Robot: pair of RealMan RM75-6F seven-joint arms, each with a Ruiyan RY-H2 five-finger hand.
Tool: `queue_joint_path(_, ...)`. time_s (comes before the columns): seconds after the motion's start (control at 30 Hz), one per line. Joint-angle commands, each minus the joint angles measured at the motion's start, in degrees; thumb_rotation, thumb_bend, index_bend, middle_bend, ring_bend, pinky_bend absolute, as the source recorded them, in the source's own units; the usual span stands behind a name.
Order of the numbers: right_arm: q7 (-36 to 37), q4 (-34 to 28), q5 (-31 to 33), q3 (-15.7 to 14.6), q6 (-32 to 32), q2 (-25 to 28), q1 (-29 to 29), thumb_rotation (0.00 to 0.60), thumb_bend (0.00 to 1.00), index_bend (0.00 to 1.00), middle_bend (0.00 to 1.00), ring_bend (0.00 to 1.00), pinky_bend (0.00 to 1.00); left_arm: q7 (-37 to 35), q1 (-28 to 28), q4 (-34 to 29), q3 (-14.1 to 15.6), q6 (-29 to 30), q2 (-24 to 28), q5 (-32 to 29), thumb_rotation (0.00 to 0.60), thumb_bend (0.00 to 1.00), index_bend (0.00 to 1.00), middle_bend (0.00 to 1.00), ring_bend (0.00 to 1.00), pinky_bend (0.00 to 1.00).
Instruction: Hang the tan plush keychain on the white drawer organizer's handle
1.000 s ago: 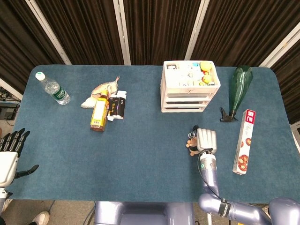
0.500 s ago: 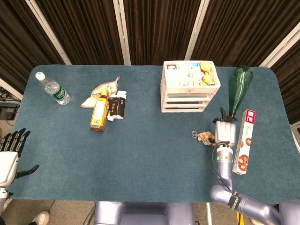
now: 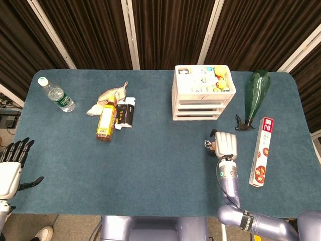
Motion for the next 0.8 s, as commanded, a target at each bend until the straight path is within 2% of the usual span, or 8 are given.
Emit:
queue_joint_path(0.03,-0.4,1.25,0.42,-0.04,0.12,-1.11,0.48,0.6,0.07,0.47,1.0,1.0,1.0,-0.56,0.05,0.09,-0.11,-0.01,0.2,-0.25,0.6,0.01,0.0,0.0,0.0,0.0)
queue_joint_path(0.33,-0.32,6.03,2.63,0.98,-1.87,-3.96,1.91,0.6,0.08,0.48,1.0,1.0,1.0,-1.68,-0.06,0.22,-0.19,-0.53,0.57,-0.62,0.6,0.01,0.0,0.0,0.0,0.0)
queue_joint_path(0.6,-0.31,9.55,3.78,1.43,-3.68,-5.42,2.91,0.6,0.17,0.5,1.0,1.0,1.0,-1.9,-0.33,0.23,-0.34,-1.05,0.55,-0.96,0.6,0.01,0.0,0.0,0.0,0.0)
queue_joint_path(0.8,-0.02,11.33,4.56,1.63,-5.1,-5.92,3.28,0.6,0.19,0.49,1.0,1.0,1.0,-1.99,-0.5,0.23,-0.45,-1.39,0.5,-1.24,0.6,0.01,0.0,0.0,0.0,0.0)
